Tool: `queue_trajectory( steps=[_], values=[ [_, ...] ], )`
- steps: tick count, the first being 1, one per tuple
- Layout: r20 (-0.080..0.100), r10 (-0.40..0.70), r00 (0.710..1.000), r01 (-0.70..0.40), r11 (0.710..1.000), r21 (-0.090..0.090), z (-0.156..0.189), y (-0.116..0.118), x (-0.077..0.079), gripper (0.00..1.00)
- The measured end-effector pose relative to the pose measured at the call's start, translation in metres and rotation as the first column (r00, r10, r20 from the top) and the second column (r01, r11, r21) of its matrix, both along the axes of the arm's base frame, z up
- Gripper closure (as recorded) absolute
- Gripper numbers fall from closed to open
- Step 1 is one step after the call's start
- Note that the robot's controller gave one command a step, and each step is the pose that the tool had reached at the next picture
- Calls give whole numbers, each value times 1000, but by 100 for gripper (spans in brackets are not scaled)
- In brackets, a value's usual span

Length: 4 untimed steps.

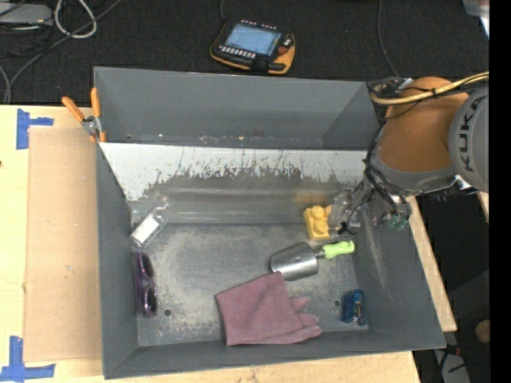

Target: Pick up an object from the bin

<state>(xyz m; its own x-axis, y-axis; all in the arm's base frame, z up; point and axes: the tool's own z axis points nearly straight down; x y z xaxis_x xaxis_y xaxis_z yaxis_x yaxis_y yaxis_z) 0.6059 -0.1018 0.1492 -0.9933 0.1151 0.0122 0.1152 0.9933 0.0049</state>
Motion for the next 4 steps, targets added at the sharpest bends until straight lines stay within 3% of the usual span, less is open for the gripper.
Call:
queue_trajectory(
  steps=[1,2,4],
  values=[
    [3,87,996,-87,996,0,31,-11,-48,100],
    [-3,15,1000,-15,1000,5,-50,17,-17,0],
    [5,38,999,-38,999,4,-58,12,-14,0]
  ],
)
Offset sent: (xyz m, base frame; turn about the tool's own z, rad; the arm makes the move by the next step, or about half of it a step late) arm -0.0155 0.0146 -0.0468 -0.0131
